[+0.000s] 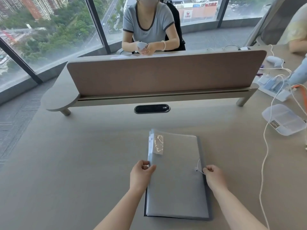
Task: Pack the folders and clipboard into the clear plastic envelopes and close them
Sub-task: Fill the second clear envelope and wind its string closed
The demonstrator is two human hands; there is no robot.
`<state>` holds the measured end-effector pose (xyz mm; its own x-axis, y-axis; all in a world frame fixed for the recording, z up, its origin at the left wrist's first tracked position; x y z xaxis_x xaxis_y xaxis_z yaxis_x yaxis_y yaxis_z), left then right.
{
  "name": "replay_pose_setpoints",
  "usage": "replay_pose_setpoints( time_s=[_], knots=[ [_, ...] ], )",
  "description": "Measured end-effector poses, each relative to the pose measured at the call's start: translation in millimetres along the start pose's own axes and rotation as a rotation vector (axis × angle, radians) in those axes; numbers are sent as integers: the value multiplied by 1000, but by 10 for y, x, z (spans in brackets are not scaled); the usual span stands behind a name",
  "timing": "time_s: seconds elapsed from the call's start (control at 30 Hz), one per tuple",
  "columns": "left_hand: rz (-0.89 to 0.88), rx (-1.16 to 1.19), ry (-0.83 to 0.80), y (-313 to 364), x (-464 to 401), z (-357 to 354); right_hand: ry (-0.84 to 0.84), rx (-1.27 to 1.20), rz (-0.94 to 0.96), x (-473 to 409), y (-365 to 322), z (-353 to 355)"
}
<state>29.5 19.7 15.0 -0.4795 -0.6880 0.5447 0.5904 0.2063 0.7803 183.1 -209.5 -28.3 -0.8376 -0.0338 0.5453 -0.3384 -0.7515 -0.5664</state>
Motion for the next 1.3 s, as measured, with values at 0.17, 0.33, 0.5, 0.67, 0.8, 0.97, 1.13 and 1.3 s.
replay_pose_setpoints(
  time_s=[0.17,0.33,0.5,0.67,0.8,0.97,1.13,1.3],
  knots=[
    [-7,-65,-15,-115,-20,-17,30,56,-3,10,-3,-36],
    [91,44,-78,-213,11,-30,29,84,-42,45,-61,-25],
    [55,33,-31,-189,107,-34,10,35,-61,8,-44,3],
    [51,25,14,-216,116,62,-51,-18,-59,14,-132,-27],
    [82,61,18,-223,53,196,-106,-30,-37,12,-235,-122],
    [82,74,33,-186,-40,282,-133,-87,-28,22,-279,-213],
    [64,71,44,-203,-54,270,-140,-125,-20,16,-262,-235],
    [56,58,51,-219,-65,258,-133,-143,-25,10,-243,-239]
  ],
)
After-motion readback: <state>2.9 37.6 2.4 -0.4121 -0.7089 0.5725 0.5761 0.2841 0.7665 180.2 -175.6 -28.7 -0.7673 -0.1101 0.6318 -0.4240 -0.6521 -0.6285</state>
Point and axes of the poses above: each hand's wrist, its own x-axis away from the middle knuckle, its own z-axis out of the back of the hand, y = z × x, the point moved 1 cm from there along -x, towards the middle knuckle, and after that the axes turned 9 degrees about x, right-handed, at the moved point
